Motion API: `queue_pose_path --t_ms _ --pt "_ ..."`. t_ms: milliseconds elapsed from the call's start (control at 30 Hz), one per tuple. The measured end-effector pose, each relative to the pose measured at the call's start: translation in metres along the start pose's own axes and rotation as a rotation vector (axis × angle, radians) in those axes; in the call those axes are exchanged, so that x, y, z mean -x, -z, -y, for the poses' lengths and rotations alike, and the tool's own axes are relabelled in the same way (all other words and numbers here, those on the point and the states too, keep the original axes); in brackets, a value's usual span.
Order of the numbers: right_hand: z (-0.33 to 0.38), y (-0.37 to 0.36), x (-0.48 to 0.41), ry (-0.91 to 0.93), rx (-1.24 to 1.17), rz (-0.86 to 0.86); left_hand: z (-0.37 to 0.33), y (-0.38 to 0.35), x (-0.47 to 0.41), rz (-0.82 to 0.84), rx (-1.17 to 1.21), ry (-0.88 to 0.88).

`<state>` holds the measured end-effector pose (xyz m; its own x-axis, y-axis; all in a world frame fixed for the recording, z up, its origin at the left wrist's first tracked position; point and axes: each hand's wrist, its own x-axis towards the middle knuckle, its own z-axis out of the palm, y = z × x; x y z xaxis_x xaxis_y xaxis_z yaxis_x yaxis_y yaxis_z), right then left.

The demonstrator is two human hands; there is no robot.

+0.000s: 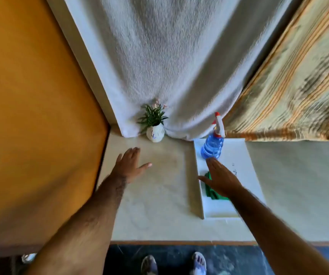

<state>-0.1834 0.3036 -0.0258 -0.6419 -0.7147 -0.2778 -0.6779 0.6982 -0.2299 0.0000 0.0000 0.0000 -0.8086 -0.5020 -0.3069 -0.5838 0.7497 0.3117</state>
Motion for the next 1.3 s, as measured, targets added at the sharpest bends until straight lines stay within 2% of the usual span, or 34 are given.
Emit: queue_pose_path --t_ms 167,333,500,633,733,833,967,1300 --pt "-0.019 -0.040 0.020 -0.108 -0.026 0.026 0.021 -0.066 0.011 0.102 -0.041 0.068" --pt "-0.021 -0.076 0.031 -0.110 -0.035 -0.069 0.035 -0.114 0.022 -0.035 -0.118 0.066" --pt "-0.020 -0.089 0.033 -0.124 -0.172 -0.143 0.047 -0.141 0.021 -0.164 -0.134 0.040" --pt "-0.014 -0.068 0.022 -0.217 -0.452 -0.287 0.051 -0.153 0.019 -0.227 -0.155 0.032" --pt "-0.010 -0.027 -0.015 -0.283 -0.688 -0.496 0.053 -0.154 0.018 -0.245 -0.168 0.026" --pt "-0.012 0.018 -0.059 -0.251 -0.888 -0.675 0.052 -0.155 0.017 -0.242 -0.162 0.028" --pt "-0.016 0.050 -0.103 -0.111 -1.048 -0.655 0.052 -0.158 0.017 -0.261 -0.166 0.023" --pt "0.015 0.070 -0.122 -0.076 -1.088 -0.713 0.056 -0.161 0.018 -0.272 -0.170 0.023"
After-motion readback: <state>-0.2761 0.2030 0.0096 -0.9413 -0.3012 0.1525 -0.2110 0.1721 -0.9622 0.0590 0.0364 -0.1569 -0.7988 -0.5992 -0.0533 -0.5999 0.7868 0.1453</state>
